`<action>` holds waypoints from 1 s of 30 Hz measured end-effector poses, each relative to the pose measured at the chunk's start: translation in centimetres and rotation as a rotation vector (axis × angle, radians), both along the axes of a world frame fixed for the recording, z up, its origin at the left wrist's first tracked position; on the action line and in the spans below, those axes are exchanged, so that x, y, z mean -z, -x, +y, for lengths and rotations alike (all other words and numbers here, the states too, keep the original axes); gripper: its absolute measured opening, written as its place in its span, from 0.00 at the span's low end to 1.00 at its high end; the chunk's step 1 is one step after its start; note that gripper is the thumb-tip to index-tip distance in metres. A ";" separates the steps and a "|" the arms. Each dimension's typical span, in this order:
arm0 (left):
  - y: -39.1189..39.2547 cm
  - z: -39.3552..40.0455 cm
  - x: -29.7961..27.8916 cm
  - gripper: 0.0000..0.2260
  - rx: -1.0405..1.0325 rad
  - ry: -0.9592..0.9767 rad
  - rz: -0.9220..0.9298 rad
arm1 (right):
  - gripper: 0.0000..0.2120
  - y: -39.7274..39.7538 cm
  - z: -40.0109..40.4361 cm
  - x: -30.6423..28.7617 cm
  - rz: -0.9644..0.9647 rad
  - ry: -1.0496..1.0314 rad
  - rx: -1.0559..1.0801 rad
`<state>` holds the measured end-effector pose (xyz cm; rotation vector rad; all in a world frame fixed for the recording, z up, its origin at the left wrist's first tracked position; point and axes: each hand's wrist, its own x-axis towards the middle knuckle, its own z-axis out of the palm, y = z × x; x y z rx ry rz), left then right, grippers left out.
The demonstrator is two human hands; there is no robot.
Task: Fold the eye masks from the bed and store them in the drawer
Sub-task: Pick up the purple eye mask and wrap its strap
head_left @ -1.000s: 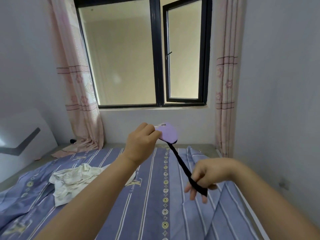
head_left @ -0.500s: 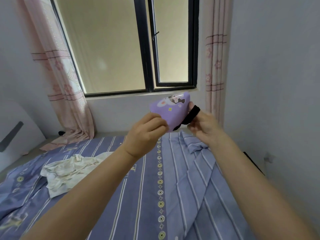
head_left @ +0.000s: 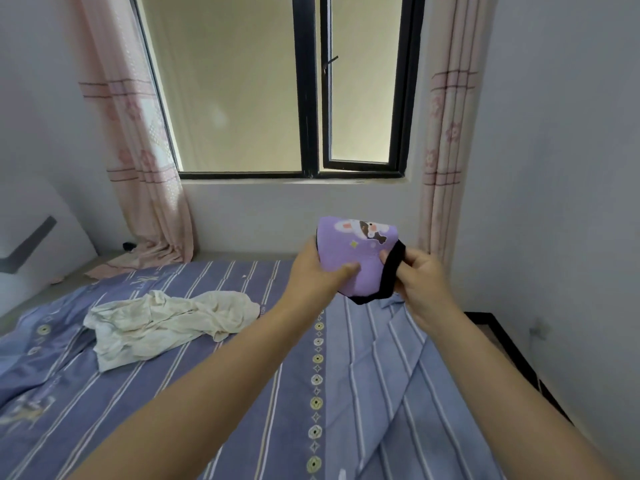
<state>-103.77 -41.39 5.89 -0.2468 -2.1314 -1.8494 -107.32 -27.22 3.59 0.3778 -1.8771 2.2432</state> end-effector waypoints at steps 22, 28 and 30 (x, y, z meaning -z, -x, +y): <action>-14.2 -15.6 10.9 0.12 -0.532 -0.261 -0.268 | 0.13 -5.7 -18.6 6.8 -0.142 -0.322 -0.646; -29.7 -27.6 14.1 0.11 -1.005 -0.353 -0.287 | 0.11 -18.7 -35.0 11.4 -0.189 -0.434 -1.097; -36.2 -32.1 14.6 0.10 -1.103 -0.370 -0.293 | 0.13 -24.4 -40.9 12.1 -0.136 -0.461 -1.195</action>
